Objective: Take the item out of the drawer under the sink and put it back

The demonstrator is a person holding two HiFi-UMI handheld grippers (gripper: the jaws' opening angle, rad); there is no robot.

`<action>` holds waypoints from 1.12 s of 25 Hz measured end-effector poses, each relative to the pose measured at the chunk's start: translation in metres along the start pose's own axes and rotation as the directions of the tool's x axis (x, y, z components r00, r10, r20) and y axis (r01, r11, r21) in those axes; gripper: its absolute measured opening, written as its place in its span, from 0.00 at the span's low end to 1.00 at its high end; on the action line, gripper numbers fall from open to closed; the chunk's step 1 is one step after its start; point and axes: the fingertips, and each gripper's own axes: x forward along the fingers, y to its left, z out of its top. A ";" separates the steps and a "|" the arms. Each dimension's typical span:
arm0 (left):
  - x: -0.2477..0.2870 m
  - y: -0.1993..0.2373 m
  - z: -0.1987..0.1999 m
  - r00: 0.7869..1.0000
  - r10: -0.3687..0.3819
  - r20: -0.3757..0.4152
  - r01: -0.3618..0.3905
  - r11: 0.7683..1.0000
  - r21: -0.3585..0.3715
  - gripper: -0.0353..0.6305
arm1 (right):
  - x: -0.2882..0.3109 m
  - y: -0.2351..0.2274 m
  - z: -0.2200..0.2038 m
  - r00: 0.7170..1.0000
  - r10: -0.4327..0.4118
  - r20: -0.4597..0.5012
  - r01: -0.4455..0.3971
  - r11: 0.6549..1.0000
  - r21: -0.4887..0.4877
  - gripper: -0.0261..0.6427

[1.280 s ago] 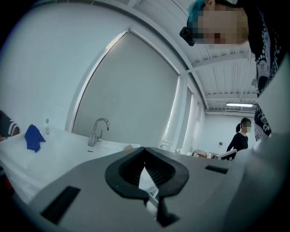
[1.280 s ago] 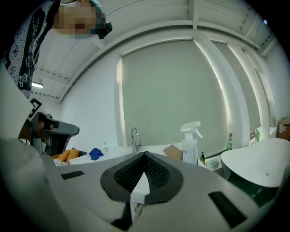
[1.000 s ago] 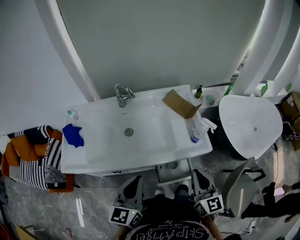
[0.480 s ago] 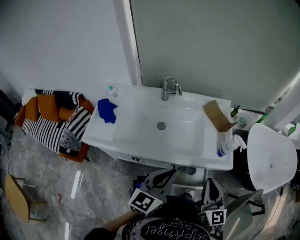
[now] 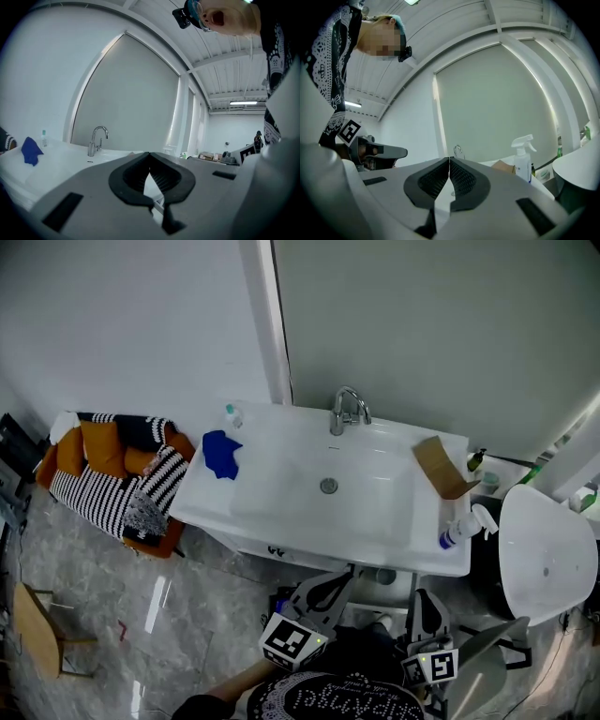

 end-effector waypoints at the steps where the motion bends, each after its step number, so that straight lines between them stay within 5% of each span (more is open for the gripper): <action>1: 0.001 -0.002 0.000 1.000 -0.003 -0.002 0.003 1.000 0.004 0.06 | -0.002 0.000 0.000 1.000 -0.004 -0.001 0.004 1.000 0.009 0.07; 10: 0.009 -0.017 0.000 1.000 -0.018 -0.010 0.018 1.000 -0.006 0.06 | -0.018 -0.005 0.001 0.999 -0.029 -0.031 0.029 0.999 -0.015 0.07; 28: -0.044 0.027 0.005 0.992 0.120 0.036 -0.118 0.992 -0.040 0.06 | -0.038 0.003 -0.003 0.998 -0.047 -0.046 0.044 0.997 -0.064 0.07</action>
